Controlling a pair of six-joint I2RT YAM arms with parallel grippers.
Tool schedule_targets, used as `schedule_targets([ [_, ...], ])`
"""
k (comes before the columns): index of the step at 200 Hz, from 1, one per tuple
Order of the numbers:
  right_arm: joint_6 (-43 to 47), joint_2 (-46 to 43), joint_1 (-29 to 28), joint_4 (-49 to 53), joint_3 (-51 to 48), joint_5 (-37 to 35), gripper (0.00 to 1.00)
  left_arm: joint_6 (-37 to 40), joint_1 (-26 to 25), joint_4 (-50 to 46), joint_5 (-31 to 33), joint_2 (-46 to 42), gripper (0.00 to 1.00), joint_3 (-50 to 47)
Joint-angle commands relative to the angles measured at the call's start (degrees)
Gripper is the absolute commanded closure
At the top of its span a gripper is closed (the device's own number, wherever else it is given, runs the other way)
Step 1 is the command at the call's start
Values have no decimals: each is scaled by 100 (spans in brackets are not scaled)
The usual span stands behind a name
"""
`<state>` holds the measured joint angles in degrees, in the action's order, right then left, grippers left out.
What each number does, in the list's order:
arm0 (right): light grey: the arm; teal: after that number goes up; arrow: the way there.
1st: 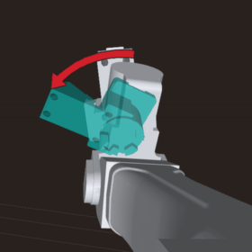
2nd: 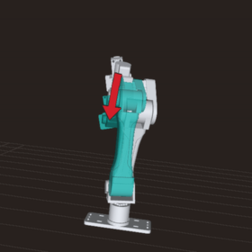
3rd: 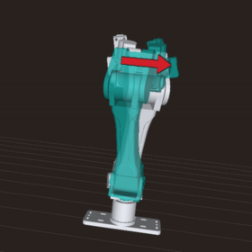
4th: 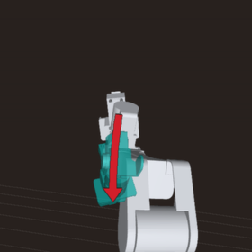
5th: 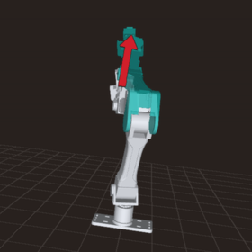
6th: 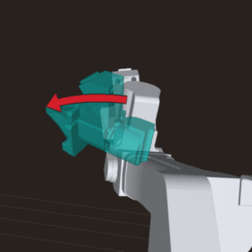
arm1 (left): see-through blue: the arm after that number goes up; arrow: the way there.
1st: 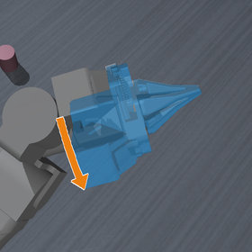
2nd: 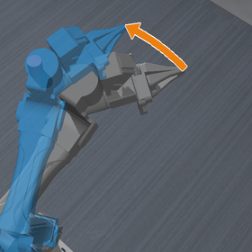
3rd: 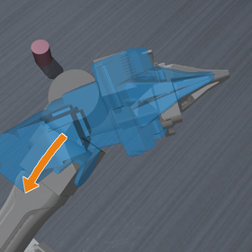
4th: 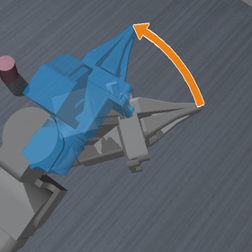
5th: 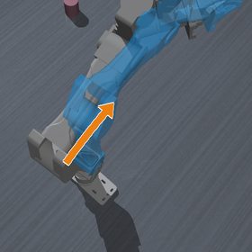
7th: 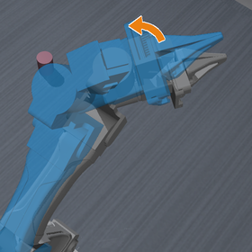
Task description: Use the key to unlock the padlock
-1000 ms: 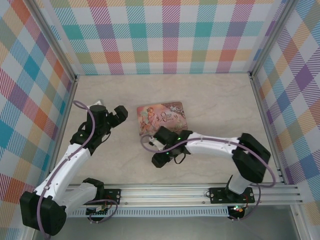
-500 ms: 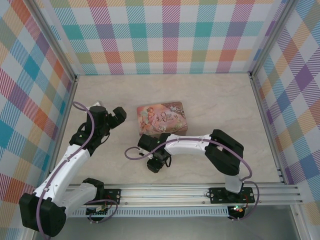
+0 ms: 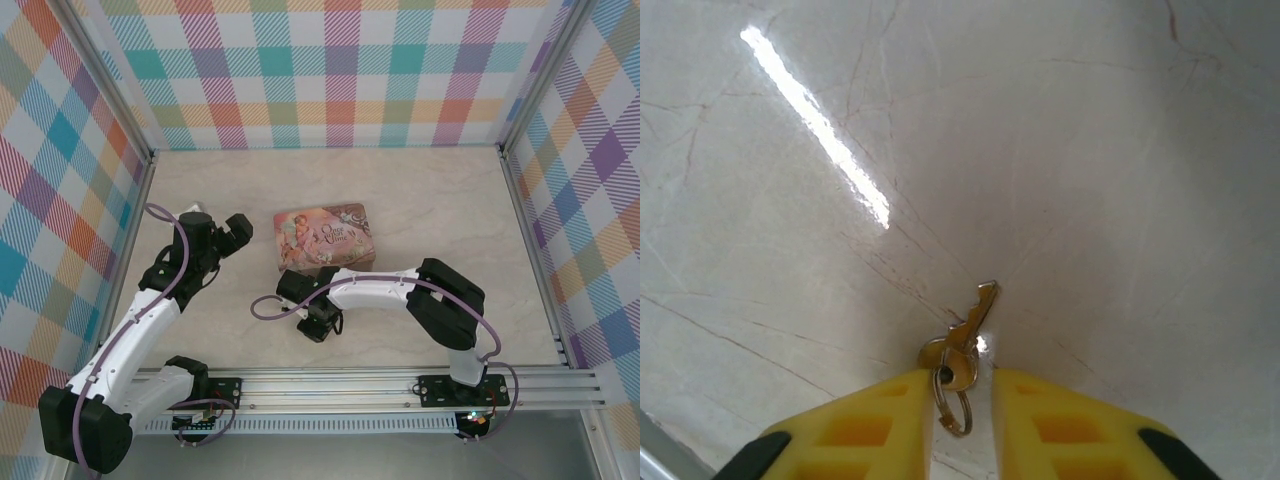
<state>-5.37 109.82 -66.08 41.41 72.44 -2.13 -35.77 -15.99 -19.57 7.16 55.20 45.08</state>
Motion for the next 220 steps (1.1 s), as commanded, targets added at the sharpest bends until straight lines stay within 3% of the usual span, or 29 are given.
schedule_targets([
  [1,-30,39,-36,-5,73,27,82,-27,34,-69,13,-30,0,-79],
  [51,-118,-175,5,-185,-75,6,100,21,34,-168,-85,-31,0,-21],
  [100,-429,-1000,306,-842,-500,18,100,-18,34,-202,-531,-127,0,61],
  [132,-668,-1777,651,-1358,-841,-174,100,24,28,215,-1360,-170,0,183],
  [172,-874,-2784,1131,-2160,-1257,-304,100,132,-226,1417,-3050,-45,17,271],
  [220,-1017,-3723,1379,-3100,-1583,-306,100,529,-1019,1976,-3587,64,35,270],
])
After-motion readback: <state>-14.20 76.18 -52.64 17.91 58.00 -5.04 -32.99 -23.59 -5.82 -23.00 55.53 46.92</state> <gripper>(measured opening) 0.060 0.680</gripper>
